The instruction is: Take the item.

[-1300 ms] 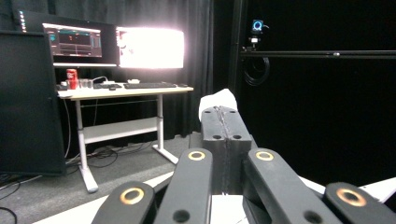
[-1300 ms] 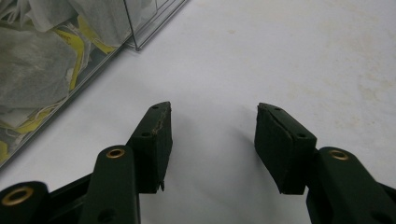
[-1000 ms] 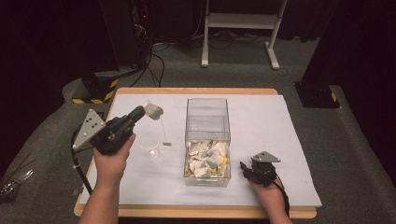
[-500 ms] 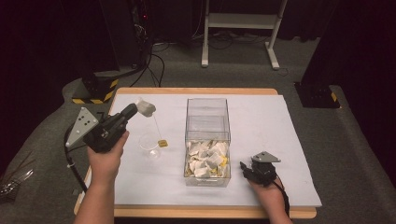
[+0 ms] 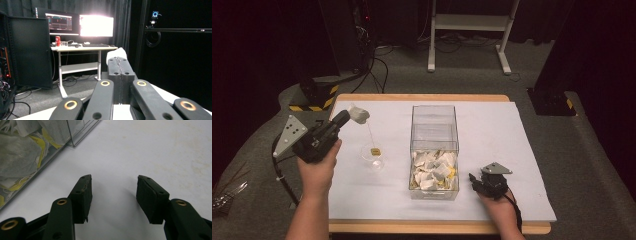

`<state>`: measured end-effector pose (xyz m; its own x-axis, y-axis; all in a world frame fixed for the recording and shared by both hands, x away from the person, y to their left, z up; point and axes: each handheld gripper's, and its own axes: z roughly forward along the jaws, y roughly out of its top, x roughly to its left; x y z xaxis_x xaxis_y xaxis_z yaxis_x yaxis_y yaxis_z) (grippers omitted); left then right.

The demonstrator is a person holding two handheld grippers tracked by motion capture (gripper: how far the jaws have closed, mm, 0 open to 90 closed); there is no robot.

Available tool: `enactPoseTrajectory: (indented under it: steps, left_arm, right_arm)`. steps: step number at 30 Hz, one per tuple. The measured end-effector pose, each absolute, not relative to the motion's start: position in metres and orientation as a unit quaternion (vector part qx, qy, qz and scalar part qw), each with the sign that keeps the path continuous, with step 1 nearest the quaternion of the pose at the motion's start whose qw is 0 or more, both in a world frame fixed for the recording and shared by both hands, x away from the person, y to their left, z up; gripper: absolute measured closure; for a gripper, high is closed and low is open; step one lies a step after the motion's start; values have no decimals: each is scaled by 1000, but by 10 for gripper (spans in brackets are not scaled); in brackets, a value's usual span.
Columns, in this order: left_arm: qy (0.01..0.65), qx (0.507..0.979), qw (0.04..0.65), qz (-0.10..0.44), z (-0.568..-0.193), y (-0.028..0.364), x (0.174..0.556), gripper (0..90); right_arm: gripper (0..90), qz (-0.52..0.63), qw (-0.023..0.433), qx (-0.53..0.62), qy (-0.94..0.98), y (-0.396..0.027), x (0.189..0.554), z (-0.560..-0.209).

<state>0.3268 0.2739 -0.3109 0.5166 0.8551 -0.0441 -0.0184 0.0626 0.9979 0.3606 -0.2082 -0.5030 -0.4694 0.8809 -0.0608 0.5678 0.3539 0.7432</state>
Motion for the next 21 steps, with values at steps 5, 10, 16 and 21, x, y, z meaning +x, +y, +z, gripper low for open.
enactPoseTrajectory:
  steps: [5,10,16,21]
  left_arm:
    - [355,591,638,345,-310,277,327,900]
    - [357,591,634,348,-311,279,328,900]
    - [362,590,631,350,-312,280,330,900]
    - [366,591,627,351,-314,281,332,900]
  right_arm:
    - [465,336,232,460,789,-209,361,-503]
    - [465,335,232,459,789,-208,361,-503]
    - [465,335,233,460,789,-208,361,-503]
    - [465,334,234,460,789,-208,360,-503]
